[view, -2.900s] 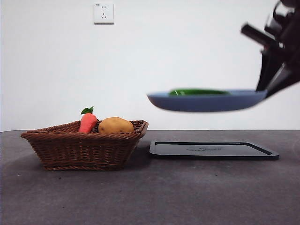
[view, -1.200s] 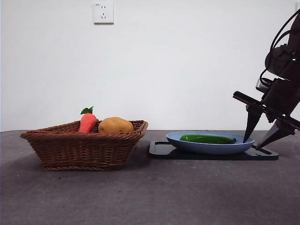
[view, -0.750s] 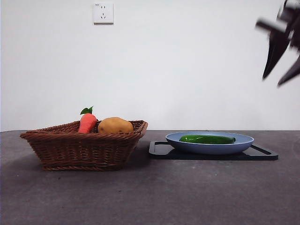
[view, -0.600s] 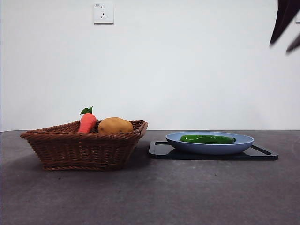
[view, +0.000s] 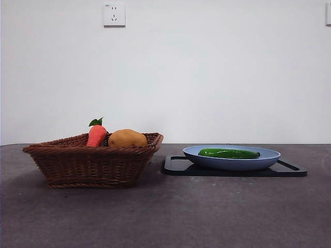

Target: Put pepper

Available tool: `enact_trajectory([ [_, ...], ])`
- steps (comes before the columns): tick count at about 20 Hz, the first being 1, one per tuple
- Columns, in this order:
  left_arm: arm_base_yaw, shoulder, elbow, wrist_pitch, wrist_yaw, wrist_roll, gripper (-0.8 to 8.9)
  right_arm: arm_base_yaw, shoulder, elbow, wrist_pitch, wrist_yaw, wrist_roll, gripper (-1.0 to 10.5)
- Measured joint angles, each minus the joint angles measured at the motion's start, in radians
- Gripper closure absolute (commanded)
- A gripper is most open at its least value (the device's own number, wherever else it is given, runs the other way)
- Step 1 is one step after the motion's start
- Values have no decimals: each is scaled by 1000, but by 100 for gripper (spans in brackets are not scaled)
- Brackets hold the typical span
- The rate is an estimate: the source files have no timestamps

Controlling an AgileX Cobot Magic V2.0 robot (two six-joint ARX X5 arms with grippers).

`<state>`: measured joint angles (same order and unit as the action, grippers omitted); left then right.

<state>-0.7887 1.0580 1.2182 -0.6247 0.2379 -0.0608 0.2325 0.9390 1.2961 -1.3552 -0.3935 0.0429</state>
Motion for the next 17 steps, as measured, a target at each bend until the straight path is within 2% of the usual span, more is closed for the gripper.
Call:
enact_trajectory([
  [3,0,0,0,-30,0,0,807,2,1,0,0,1,-35,938],
  [15,0,0,0,-41,0,0,805,2,3,0,0,2,-2,936],
  [17,0,0,0,-41,-1,23,805,2,2,0,0,2,-2,936],
])
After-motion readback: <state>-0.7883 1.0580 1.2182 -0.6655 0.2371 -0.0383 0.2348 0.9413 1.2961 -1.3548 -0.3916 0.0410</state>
